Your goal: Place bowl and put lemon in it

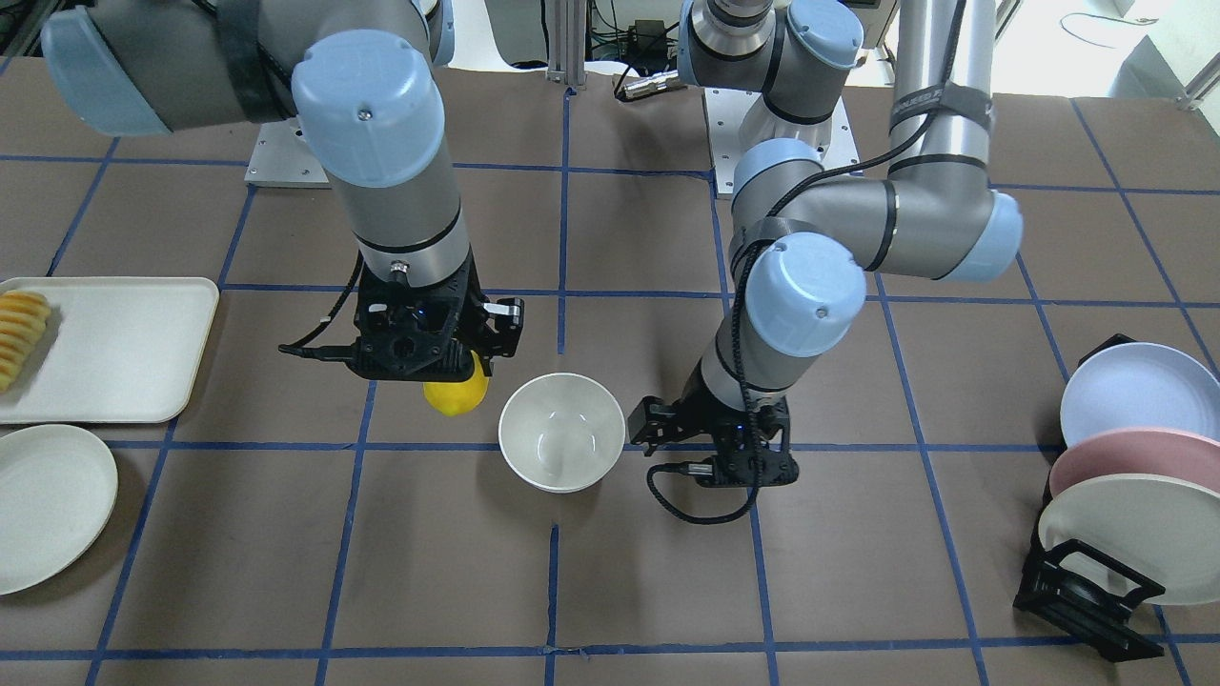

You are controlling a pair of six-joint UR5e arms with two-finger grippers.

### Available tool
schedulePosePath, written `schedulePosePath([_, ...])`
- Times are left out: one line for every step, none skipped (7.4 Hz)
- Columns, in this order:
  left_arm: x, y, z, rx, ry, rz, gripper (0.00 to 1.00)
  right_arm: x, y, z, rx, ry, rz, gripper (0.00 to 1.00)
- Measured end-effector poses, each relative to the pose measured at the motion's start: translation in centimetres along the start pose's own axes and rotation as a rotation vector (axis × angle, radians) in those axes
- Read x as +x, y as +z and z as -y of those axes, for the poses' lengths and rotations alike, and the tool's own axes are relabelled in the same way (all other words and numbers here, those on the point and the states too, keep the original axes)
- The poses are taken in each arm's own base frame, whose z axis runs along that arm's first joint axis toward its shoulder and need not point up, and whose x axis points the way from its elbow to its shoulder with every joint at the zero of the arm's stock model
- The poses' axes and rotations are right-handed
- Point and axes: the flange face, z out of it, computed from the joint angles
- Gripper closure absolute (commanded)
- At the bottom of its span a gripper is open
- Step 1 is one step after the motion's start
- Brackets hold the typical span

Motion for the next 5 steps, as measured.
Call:
schedulePosePath([-3.0, -3.4, 0.9, -0.002, 0.014, 0.024, 0.00, -1.5, 1.9, 0.5, 0.008, -0.014, 0.001, 0.91])
schedulePosePath([-6.0, -6.4, 1.2, -0.007, 0.025, 0.056, 0.00, -3.3, 3.5, 0.5, 0.018, -0.040, 0.004, 0.91])
schedulePosePath([-8.0, -8.9, 0.6, -0.009, 0.049, 0.097, 0.00, -5.6, 4.8, 0.0, 0.032, -0.071, 0.011, 0.90])
schedulePosePath([-8.7, -11.1, -0.6, -0.012, 0.066, 0.122, 0.00, -7.6, 6.6, -0.2, 0.044, -0.092, 0.015, 0.90])
schedulePosePath([-8.8, -13.2, -1.9, -0.008, 0.071, 0.133, 0.00, -8.9, 9.2, 0.0, 0.050, -0.103, 0.018, 0.89])
